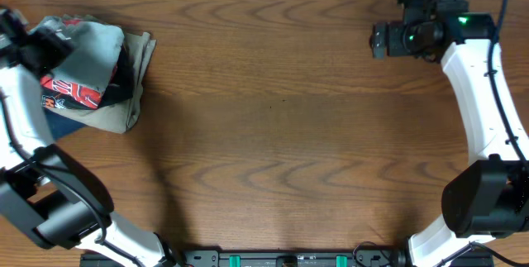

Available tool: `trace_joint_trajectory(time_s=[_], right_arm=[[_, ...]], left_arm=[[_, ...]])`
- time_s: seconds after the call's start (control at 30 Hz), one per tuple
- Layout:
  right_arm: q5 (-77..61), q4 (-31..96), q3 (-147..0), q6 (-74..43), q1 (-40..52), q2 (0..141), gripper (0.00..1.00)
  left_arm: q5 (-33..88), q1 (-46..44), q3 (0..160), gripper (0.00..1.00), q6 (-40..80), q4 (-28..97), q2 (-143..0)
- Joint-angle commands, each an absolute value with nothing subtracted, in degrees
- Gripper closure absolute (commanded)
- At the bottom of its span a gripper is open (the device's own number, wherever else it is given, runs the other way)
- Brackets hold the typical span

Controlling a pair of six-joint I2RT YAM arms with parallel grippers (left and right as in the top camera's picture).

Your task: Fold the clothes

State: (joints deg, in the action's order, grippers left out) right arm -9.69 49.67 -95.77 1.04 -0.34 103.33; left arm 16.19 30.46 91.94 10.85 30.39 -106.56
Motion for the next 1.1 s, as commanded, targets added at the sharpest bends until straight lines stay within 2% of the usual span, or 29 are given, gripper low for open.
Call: trace_joint_trajectory(time_s=[0.0, 0.27, 0.47, 0.7, 1.07], right_arm=[[-20.0, 47.9, -96.0, -1.2, -3.4, 103.2, 0.01], [-19.6, 51.7, -95.8, 0.1, -6.8, 103.7, 0.01], [-16.7, 61.9, -95.8, 0.1, -7.1, 105.0, 0.01], [-16.3, 72.8, -95.8, 0.1, -7.1, 105.0, 0.01], [-16.3, 86.7, -95.8, 0.4, -7.1, 104.9, 0.01]], left_arm=[[15.7, 25.4, 92.1, 0.02, 7.1, 31.9, -106.7], [12.3, 14.7, 92.1, 0.02, 5.6, 41.6, -106.7], [12.3, 8.3, 92.1, 0.02, 5.6, 55.5, -106.7], [8.0, 6.8, 91.6, 0.02, 5.6, 70.7, -106.7], [8.3, 6.9, 90.5, 0.02, 7.2, 74.9, -106.7]])
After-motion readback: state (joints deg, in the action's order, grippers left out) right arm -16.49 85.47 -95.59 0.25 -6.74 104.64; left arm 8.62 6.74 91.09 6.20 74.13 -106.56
